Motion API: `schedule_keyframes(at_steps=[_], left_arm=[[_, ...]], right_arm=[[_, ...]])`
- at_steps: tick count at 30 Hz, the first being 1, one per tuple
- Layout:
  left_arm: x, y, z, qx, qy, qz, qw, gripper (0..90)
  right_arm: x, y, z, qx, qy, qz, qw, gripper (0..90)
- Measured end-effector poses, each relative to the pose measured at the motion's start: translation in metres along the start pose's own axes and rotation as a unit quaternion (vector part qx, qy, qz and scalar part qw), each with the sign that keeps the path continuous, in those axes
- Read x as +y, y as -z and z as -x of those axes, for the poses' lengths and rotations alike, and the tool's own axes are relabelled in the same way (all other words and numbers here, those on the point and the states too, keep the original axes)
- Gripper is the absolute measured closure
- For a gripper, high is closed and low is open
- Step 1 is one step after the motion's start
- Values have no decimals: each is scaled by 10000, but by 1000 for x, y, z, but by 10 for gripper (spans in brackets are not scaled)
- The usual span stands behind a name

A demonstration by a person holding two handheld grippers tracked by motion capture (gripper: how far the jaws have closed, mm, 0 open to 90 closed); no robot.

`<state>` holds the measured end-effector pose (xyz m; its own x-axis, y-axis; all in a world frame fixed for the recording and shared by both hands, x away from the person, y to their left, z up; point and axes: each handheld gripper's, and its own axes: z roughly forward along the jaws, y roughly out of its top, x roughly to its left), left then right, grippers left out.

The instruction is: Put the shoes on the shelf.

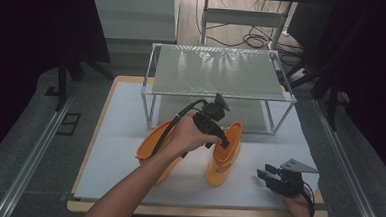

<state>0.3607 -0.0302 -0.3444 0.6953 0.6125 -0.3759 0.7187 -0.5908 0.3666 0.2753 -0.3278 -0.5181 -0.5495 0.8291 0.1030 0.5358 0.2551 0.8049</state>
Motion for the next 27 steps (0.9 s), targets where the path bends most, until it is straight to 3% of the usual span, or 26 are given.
schedule_keyframes(at_steps=[12,27], left_arm=[[1,-5,3,151,0,-1,9999,839],[2,1,-2,168,131,334,9992,860]], right_arm=[[0,0,1,-58,-6,-33,10000,553],[0,1,2,-98,-22,-7,9999,555]])
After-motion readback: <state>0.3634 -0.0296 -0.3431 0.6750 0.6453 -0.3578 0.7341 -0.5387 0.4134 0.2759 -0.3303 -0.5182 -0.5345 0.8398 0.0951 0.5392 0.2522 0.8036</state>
